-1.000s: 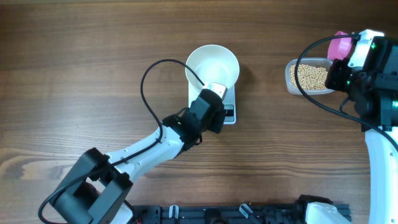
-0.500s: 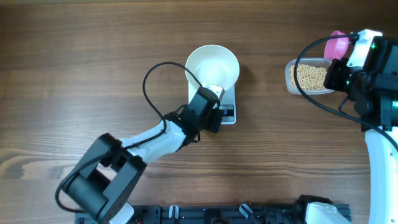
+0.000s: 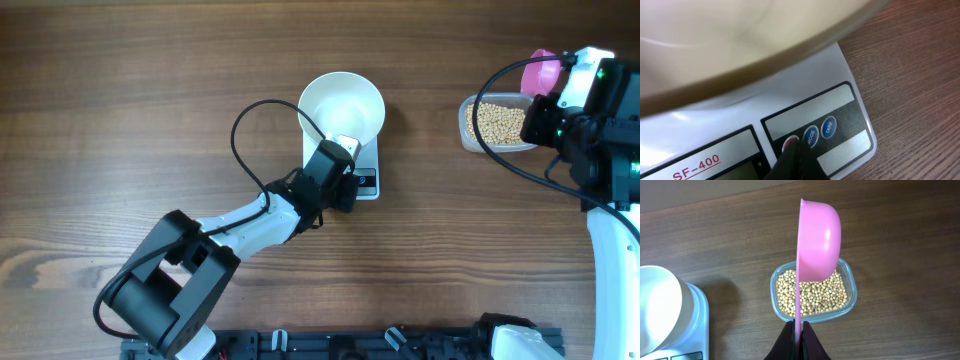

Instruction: Scoop item into bowl and weigh 150g on scale

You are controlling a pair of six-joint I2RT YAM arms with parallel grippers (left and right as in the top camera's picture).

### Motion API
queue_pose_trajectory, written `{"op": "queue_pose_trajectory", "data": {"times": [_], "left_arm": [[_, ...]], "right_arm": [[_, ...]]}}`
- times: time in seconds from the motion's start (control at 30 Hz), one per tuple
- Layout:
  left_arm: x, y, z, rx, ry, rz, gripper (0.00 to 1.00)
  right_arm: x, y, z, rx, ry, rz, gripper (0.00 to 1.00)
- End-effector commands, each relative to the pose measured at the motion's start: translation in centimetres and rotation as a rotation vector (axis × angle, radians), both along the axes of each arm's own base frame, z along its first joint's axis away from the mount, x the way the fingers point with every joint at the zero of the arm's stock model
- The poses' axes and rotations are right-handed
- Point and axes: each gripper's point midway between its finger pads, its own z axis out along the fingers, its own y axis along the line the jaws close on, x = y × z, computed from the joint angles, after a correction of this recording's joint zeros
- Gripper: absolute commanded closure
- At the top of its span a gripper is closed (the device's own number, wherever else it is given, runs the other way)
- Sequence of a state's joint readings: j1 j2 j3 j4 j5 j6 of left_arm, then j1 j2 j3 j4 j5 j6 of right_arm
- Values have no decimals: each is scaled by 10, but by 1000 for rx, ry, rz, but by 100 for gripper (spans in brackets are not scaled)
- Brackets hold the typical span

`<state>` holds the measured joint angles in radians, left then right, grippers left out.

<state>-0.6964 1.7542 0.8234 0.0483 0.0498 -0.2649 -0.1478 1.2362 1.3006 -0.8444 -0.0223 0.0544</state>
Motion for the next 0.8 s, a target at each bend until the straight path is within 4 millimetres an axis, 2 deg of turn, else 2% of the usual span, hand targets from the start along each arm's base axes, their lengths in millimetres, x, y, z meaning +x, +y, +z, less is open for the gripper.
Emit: {"op": "queue_pose_trajectory", "data": {"times": [0.0, 0.13, 0.4, 0.77], "left_arm": [[2, 9, -10, 38, 5, 28, 96], [2, 12, -16, 55, 10, 36, 96], [5, 10, -15, 46, -1, 36, 96], [-6, 19, -32, 98, 59, 35, 96]], "right_arm": [[4, 0, 8, 4, -23, 6, 96], [4, 0, 8, 4, -23, 6, 96], [4, 0, 8, 4, -23, 6, 96], [4, 0, 8, 3, -22, 6, 96]]}}
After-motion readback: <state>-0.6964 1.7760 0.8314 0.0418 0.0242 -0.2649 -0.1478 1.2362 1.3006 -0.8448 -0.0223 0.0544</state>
